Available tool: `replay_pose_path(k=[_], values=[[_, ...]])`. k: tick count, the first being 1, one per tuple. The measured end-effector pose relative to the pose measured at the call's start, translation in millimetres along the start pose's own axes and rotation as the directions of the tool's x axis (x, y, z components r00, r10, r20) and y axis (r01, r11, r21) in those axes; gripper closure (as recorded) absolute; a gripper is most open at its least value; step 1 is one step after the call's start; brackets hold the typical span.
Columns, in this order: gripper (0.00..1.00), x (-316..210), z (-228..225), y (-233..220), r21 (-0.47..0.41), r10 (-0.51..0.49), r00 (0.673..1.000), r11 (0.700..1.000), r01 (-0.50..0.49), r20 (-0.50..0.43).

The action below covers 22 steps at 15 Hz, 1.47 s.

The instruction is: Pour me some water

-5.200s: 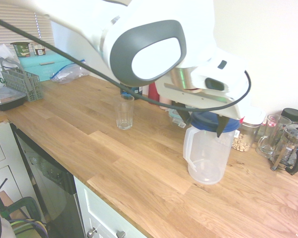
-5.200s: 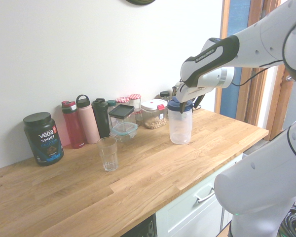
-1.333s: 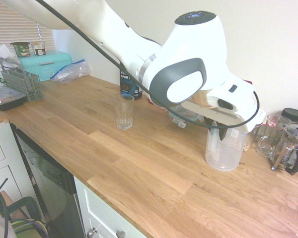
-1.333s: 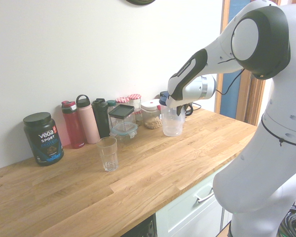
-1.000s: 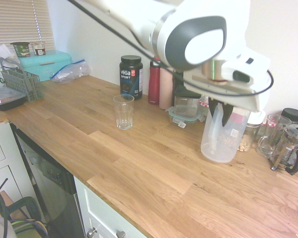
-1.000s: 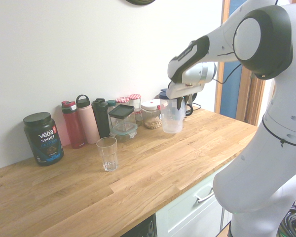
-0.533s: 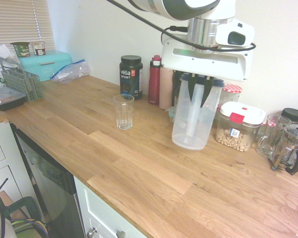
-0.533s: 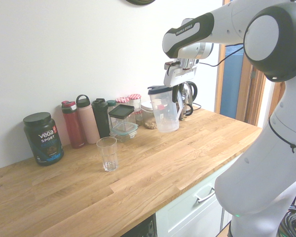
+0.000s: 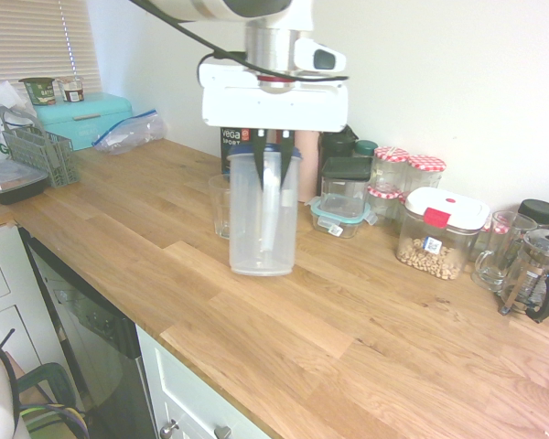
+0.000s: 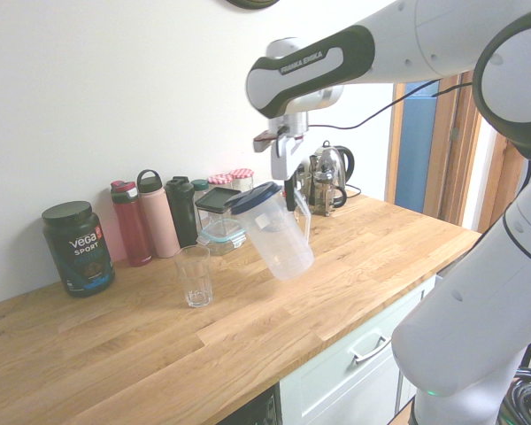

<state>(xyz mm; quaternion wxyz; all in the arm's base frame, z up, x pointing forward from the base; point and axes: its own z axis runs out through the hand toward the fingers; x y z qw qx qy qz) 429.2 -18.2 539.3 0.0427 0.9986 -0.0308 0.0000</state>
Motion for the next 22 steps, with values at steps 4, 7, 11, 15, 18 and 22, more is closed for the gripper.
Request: replay_pose_path(k=[4,7,11,15,18,22], values=[[1.0,4,4,-61,-0.148,-0.202,0.979,0.968,0.203,0.024],[1.0,19,3,-91,-0.29,-0.311,0.949,0.905,0.311,0.046],[1.0,52,-1,-111,-0.364,-0.324,0.943,0.872,0.327,0.071],[1.0,53,-16,-128,-0.398,-0.328,0.939,0.851,0.341,0.103],[1.0,53,-24,-133,-0.429,-0.337,0.935,0.833,0.349,0.106],[1.0,55,-19,-138,-0.456,-0.334,0.936,0.82,0.345,0.109]])
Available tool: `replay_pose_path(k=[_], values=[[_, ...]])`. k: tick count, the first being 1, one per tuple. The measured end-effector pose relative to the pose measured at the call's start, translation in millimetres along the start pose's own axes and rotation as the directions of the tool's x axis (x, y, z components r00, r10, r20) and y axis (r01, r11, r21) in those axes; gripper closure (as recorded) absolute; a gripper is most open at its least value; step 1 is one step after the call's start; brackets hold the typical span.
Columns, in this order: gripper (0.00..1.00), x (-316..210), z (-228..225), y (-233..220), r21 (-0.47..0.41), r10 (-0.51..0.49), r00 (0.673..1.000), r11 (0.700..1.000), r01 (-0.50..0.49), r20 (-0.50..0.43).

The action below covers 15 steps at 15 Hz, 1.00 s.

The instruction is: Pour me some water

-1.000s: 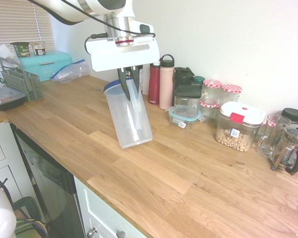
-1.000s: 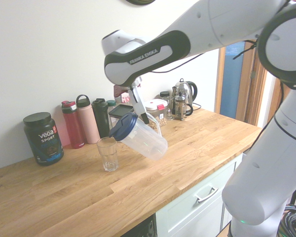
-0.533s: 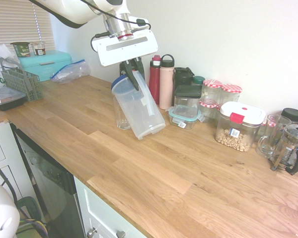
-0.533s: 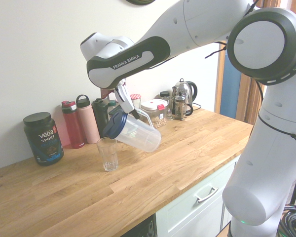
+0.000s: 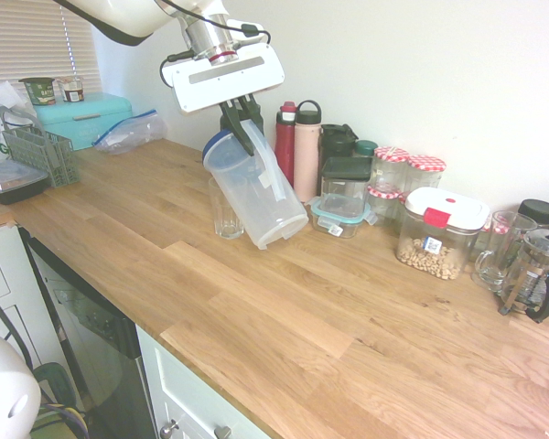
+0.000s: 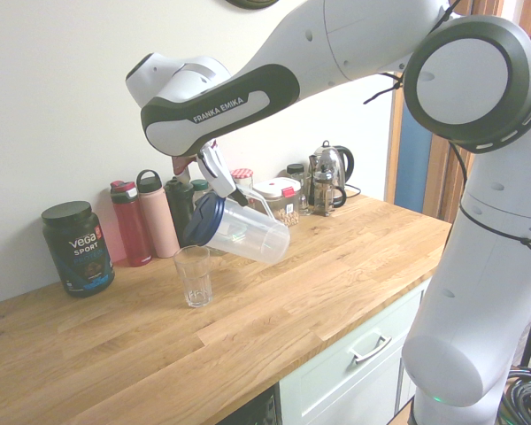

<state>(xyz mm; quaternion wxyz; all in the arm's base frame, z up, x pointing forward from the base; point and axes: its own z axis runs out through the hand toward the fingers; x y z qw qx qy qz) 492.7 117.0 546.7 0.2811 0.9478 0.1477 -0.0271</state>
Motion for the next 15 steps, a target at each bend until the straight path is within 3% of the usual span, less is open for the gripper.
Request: replay_pose_path(k=[2,4,7,11,15], values=[[1.0,1,0,1,0.007,0.023,1.0,1.0,-0.023,-0.001],[1.0,-2,-15,22,0.08,0.093,0.995,0.993,-0.092,-0.02],[1.0,-18,-29,84,0.208,0.236,0.972,0.951,-0.228,-0.013],[1.0,-41,-5,144,0.325,0.415,0.906,0.848,-0.419,0.086],[1.0,-79,35,181,0.393,0.574,0.797,0.7,-0.596,0.186]])
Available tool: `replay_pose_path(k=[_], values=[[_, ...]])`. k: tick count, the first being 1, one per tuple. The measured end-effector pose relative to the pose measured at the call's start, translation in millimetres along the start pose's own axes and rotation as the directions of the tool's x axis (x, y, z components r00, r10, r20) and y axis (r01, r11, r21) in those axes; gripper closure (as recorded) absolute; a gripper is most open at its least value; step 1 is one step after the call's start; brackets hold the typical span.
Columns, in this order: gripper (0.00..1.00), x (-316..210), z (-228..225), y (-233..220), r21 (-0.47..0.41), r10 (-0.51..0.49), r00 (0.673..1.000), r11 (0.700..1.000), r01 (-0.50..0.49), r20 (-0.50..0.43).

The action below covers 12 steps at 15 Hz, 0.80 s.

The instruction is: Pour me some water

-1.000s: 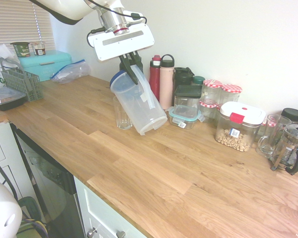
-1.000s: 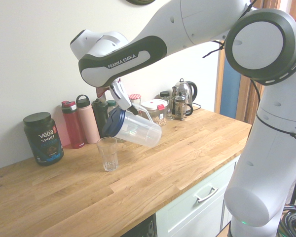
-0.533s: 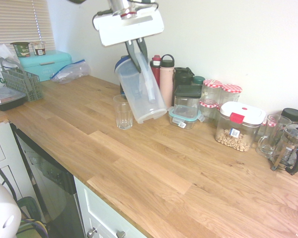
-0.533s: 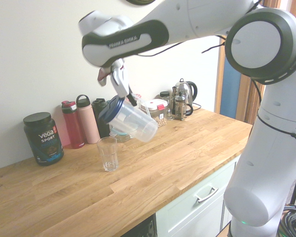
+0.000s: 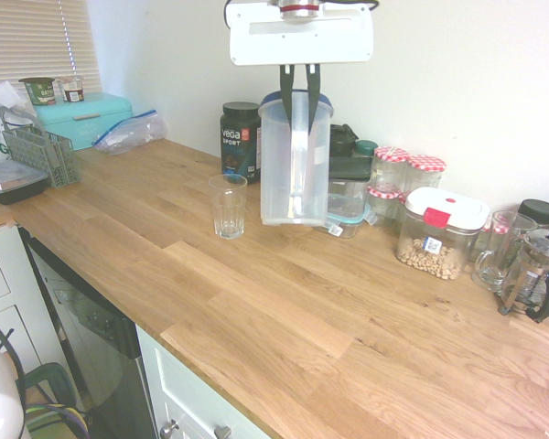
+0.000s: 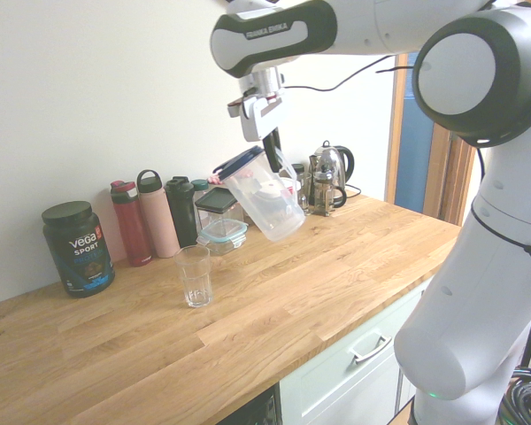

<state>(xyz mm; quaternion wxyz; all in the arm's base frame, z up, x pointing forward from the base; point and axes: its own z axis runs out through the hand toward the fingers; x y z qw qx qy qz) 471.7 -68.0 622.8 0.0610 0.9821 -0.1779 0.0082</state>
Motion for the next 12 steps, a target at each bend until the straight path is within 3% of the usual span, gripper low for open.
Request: replay_pose_path(k=[3,5,8,12], values=[[1.0,5,19,56,0.074,0.159,0.987,0.985,-0.158,-0.015],[1.0,15,41,100,0.128,0.266,0.963,0.957,-0.259,-0.04],[1.0,22,86,152,0.205,0.422,0.903,0.894,-0.398,-0.085],[1.0,10,118,172,0.304,0.584,0.798,0.794,-0.526,-0.147]])
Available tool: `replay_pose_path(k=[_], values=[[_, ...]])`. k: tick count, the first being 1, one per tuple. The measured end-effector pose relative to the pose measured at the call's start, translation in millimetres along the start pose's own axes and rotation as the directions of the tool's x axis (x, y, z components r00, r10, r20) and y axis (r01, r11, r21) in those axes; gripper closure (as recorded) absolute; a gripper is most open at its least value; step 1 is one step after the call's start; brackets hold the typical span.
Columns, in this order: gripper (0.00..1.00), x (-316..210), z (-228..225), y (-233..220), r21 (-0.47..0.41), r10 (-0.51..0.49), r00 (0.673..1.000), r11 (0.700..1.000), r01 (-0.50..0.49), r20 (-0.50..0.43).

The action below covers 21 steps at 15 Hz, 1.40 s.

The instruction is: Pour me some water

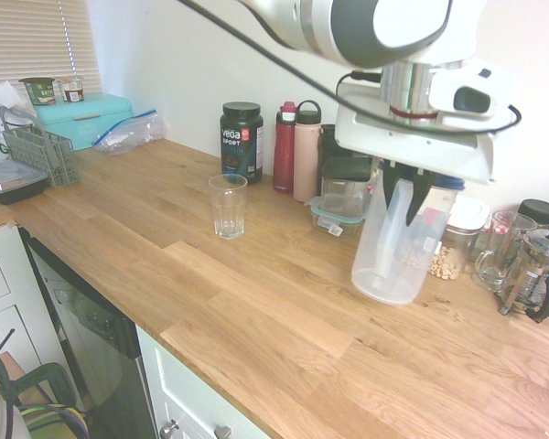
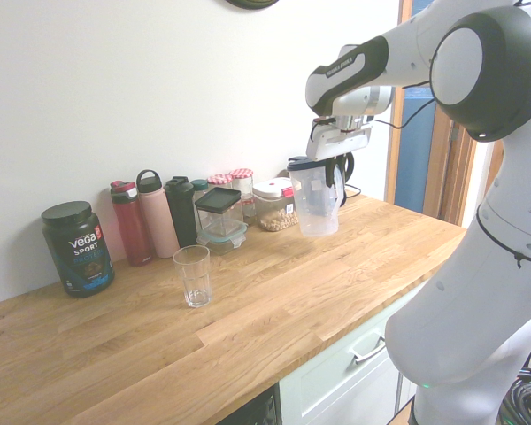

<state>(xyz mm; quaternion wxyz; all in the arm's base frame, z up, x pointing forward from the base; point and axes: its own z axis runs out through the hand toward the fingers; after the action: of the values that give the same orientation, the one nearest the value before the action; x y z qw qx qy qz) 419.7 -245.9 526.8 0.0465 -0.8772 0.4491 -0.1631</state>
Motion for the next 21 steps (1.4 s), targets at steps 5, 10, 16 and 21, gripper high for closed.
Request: replay_pose_path(k=[5,10,16,21], values=[[1.0,-39,14,11,0.099,0.094,0.989,0.992,-0.083,-0.112],[1.0,-57,17,24,0.089,0.095,0.987,0.992,-0.084,-0.126],[0.0,-70,43,24,0.063,0.078,0.987,0.996,-0.07,-0.138],[0.0,-70,46,30,0.053,0.085,0.985,0.996,-0.078,-0.148]])
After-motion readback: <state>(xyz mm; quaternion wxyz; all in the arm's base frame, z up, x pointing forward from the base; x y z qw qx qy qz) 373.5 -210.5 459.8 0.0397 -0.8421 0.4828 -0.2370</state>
